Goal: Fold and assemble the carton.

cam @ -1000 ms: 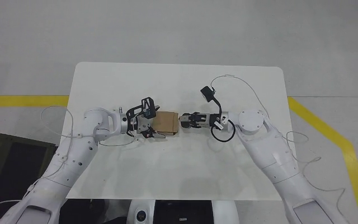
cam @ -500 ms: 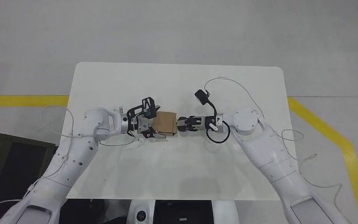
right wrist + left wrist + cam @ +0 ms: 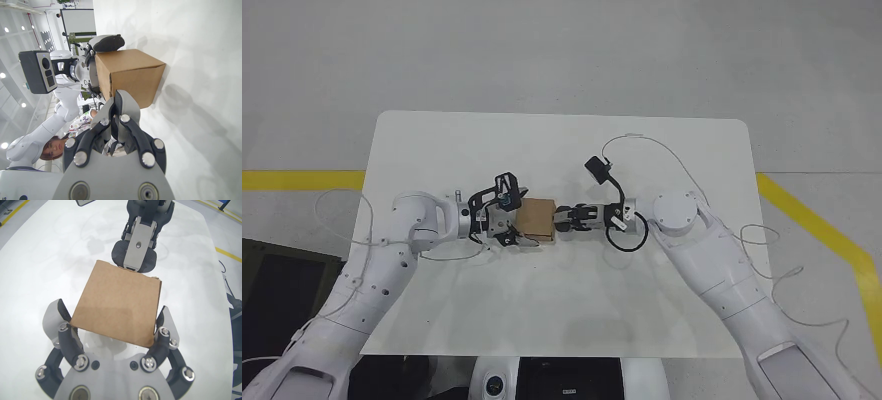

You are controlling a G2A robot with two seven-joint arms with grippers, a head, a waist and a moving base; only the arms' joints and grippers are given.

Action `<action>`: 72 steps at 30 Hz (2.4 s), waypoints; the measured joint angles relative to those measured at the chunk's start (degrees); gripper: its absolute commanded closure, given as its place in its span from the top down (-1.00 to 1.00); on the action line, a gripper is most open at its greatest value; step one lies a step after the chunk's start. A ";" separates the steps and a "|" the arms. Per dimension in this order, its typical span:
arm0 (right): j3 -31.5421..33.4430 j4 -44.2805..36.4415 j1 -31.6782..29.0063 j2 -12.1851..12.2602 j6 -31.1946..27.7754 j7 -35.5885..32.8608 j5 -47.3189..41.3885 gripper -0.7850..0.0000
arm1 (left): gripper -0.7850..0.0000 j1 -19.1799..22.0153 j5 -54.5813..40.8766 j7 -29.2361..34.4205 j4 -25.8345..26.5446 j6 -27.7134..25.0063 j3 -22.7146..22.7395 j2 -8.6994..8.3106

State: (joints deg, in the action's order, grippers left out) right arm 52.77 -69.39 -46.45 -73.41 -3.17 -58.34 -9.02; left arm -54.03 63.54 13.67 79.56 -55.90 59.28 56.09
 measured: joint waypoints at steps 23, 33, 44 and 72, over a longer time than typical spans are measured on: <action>12.24 -6.36 -7.55 3.39 -21.98 7.83 3.66 1.00 | 1.00 -4.13 -46.35 24.19 11.19 7.64 14.26 -8.29; 17.33 -9.31 -8.37 4.53 -31.40 21.19 19.67 1.00 | 1.00 5.72 -44.98 26.02 3.50 14.04 11.96 -7.44; 27.44 -24.15 -16.37 6.26 -24.99 34.22 34.14 1.00 | 1.00 18.97 -48.26 29.56 -6.04 15.74 10.81 -6.60; 31.05 -27.81 -16.74 6.82 -21.75 35.34 37.12 1.00 | 1.00 20.89 -50.15 31.97 -7.74 14.78 10.67 -6.77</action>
State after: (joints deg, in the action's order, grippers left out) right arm 83.82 -97.20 -63.18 -66.59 -24.92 -23.00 28.10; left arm -33.14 13.40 45.65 71.82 -41.11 69.94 49.32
